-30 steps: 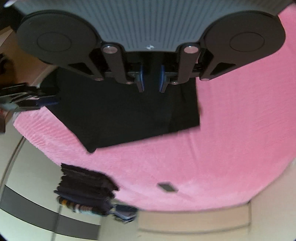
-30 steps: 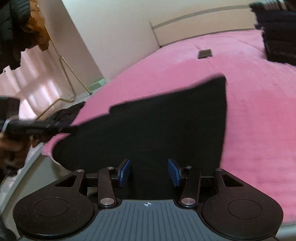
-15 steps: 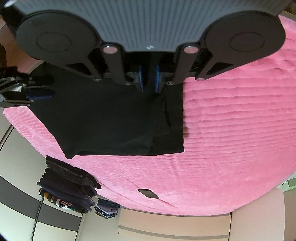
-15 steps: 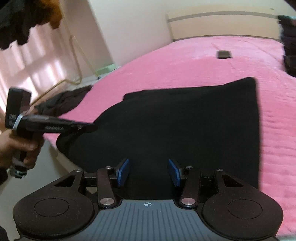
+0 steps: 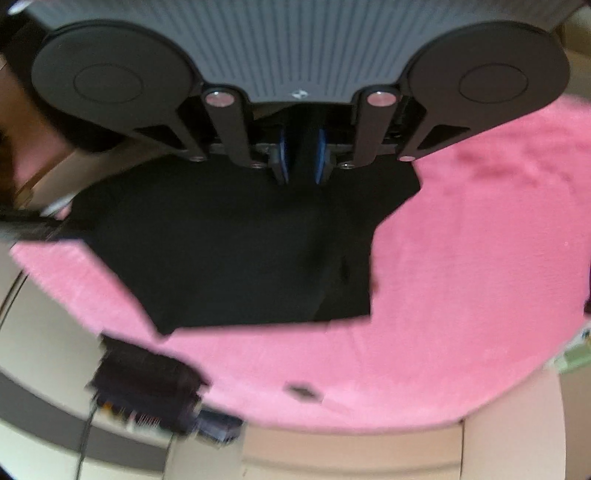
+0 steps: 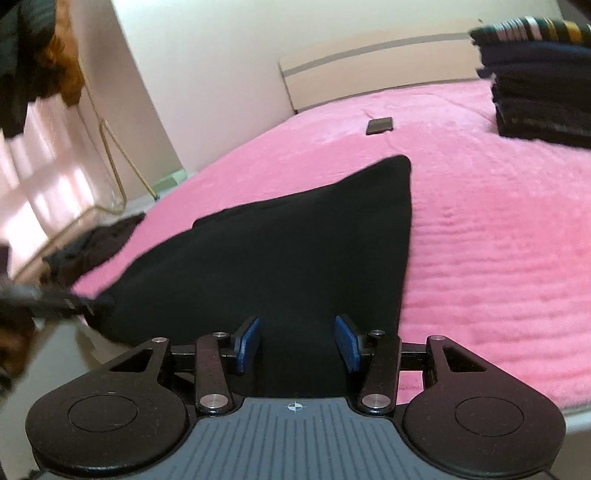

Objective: Fold clothes

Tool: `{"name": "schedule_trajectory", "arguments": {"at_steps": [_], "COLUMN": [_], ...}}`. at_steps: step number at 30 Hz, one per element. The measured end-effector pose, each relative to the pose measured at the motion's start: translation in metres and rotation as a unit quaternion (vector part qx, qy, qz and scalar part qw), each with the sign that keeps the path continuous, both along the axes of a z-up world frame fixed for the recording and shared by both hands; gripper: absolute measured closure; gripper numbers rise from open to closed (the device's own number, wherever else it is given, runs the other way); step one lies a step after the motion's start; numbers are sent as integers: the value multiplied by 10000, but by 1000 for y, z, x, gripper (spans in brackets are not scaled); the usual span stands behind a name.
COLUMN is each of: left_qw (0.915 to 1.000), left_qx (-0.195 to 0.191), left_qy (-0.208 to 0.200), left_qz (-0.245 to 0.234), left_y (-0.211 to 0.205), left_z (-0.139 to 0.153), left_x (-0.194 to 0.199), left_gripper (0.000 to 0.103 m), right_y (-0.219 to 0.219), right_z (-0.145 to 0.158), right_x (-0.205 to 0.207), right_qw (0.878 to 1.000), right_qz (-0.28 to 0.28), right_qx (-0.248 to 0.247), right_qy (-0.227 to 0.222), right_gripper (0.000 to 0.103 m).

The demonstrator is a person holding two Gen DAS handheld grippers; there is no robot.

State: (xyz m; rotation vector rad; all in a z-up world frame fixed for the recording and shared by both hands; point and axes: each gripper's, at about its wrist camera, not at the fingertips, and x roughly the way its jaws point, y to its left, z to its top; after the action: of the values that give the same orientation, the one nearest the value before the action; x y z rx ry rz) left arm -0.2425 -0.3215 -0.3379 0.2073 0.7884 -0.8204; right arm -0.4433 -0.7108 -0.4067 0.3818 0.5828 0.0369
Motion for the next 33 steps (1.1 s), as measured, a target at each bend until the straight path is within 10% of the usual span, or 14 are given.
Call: {"name": "schedule_trajectory", "arguments": {"at_steps": [14, 18, 33], "left_qw": [9996, 9991, 9971], "left_qx": [-23, 181, 640], "left_qy": [-10, -217, -261], "left_qz": [296, 321, 326], "left_y": [16, 12, -5], "left_z": [16, 23, 14], "left_x": [-13, -19, -23], "left_gripper": [88, 87, 86], "right_y": [11, 16, 29], "right_z": [30, 37, 47], "right_x": [-30, -43, -59], "right_qw": [9984, 9977, 9977], "right_qz": [-517, -549, -463], "right_qx": [-140, -349, -481], "right_qy": [158, 183, 114], "right_gripper": [53, 20, 19]}}
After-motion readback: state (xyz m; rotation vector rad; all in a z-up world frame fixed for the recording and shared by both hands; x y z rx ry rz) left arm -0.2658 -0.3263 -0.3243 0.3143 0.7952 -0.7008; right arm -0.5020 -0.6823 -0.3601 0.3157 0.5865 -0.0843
